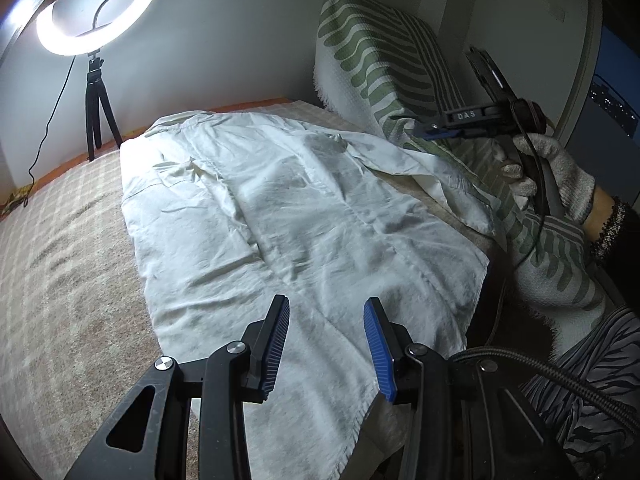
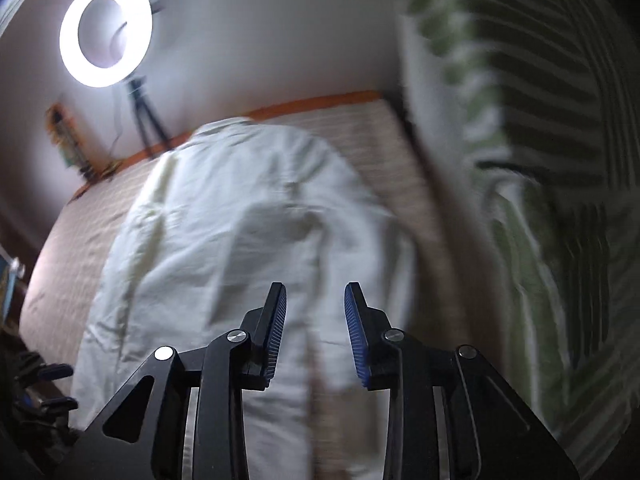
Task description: Fold small clothes
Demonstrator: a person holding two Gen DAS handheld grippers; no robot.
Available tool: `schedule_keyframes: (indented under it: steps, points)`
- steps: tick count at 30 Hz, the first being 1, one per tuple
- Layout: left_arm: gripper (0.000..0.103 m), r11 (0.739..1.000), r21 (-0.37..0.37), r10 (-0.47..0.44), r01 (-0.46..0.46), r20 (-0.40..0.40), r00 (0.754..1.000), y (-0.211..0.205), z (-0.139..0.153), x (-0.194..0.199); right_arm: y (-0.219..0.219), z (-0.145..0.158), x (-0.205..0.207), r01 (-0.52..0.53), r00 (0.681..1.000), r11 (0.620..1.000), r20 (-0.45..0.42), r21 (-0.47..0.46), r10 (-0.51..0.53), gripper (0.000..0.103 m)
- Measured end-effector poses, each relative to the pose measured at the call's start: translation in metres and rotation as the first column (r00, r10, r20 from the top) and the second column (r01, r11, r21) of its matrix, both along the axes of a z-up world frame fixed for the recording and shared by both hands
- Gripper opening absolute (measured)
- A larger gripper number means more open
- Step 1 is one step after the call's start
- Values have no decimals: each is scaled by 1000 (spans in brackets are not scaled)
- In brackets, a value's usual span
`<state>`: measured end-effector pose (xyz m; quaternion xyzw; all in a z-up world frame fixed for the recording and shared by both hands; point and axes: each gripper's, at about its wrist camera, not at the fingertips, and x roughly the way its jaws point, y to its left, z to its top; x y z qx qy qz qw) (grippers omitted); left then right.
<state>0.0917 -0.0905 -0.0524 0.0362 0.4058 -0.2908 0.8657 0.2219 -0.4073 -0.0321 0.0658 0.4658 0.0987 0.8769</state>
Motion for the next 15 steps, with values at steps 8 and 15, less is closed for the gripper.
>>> schedule_keyframes:
  steps: [8,15]
  points:
    - [50,1000,-8,-6,6,-18,1000,-11,-2,6,-79,-29,-19,119,990,990,-88,77,-113,39]
    - [50,1000,-7,-28,28,-19,999,-29,-3,7,-72,-34,-35,8,998,984,-70,176,5,58]
